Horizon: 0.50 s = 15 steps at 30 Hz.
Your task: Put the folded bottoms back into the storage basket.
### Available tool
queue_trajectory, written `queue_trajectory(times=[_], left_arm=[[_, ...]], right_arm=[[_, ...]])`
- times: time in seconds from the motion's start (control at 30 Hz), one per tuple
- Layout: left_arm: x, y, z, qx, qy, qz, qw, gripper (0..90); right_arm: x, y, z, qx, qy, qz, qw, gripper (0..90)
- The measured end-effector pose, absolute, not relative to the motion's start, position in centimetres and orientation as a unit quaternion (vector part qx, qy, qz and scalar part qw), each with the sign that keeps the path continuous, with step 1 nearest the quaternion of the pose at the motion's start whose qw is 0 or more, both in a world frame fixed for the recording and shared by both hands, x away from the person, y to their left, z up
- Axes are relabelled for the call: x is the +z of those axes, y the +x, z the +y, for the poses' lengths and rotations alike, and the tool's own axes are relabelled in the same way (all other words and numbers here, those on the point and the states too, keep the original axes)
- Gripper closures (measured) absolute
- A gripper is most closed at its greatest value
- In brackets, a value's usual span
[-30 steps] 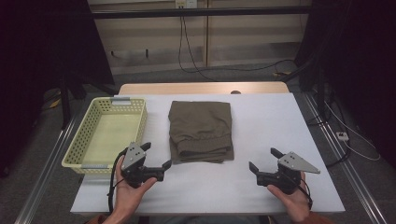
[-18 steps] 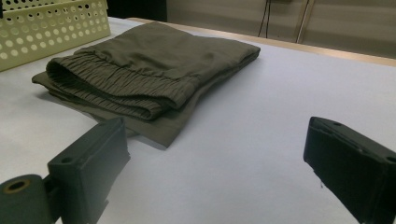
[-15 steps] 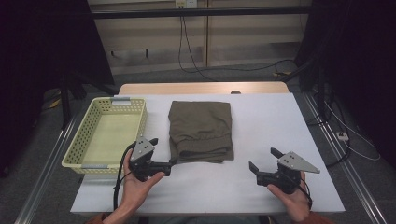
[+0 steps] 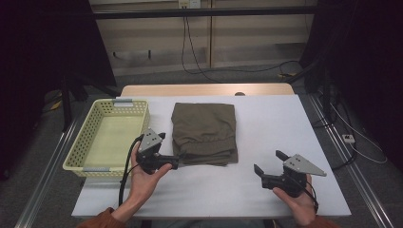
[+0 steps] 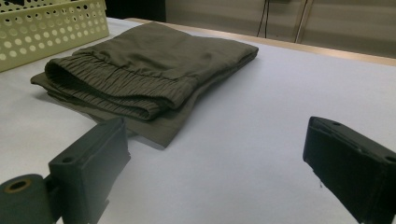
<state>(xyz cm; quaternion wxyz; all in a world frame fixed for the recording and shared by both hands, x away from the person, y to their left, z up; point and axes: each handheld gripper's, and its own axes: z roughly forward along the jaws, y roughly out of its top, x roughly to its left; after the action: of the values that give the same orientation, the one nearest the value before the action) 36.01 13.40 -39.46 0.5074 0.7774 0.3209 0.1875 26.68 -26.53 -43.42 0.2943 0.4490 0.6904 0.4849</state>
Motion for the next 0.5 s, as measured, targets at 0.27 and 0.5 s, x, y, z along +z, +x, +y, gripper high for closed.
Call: queue_trajectory(times=[0.27, 0.5], left_arm=[[-39.2, 37.3, 13.0, 0.188, 0.773, 0.331, 0.508, 5.4], [-39.3, 38.2, 12.1, 0.178, 0.776, 0.339, 0.501, 5.4]], right_arm=[[-43.4, 26.7, -26.5, 0.484, 0.45, 0.691, 0.293, 7.0], [-43.4, 26.7, -26.5, 0.486, 0.448, 0.691, 0.292, 7.0]])
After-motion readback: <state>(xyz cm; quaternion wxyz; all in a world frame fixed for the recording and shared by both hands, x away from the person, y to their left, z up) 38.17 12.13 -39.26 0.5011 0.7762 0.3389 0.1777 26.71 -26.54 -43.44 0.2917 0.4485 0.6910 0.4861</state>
